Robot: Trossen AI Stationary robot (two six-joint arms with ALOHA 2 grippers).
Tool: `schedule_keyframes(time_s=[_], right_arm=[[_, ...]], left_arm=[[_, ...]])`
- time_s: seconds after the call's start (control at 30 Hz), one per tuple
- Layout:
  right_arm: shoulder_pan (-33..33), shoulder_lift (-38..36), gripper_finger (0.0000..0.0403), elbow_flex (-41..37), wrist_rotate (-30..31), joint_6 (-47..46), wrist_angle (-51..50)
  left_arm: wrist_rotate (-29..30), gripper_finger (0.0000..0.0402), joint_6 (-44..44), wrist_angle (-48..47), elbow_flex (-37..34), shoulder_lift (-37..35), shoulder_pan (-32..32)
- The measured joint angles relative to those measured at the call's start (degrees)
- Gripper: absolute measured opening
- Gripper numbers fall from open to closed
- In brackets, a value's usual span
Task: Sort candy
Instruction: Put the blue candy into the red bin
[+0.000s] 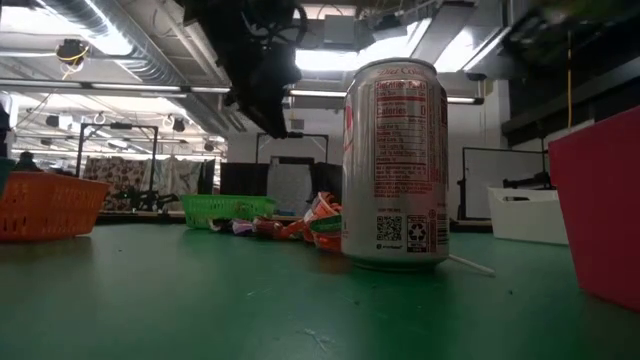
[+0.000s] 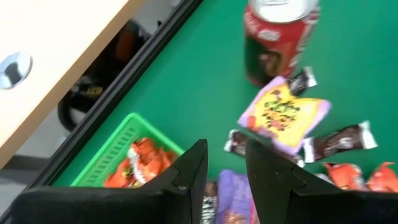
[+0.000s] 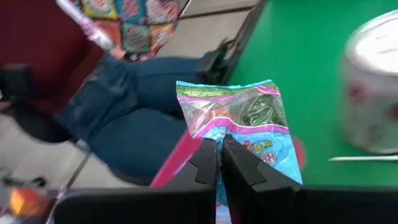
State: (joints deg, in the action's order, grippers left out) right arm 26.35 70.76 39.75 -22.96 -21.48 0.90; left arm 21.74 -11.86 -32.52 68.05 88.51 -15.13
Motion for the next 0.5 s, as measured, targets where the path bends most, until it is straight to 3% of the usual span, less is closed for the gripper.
schedule_keyframes(time_s=[0.27, 0.5], right_arm=[[7.1, 0.0, 0.0010, 0.0, 0.4, -9.0, 0.0], [9.7, 0.0, 0.0010, 0.0, 0.4, -10.3, -1.4]], left_arm=[[0.0, 0.0098, 0.0, 1.0, 0.0, 0.0, 3.6], [0.0, 0.0098, 0.3, 1.0, 0.0, 0.0, 6.2]])
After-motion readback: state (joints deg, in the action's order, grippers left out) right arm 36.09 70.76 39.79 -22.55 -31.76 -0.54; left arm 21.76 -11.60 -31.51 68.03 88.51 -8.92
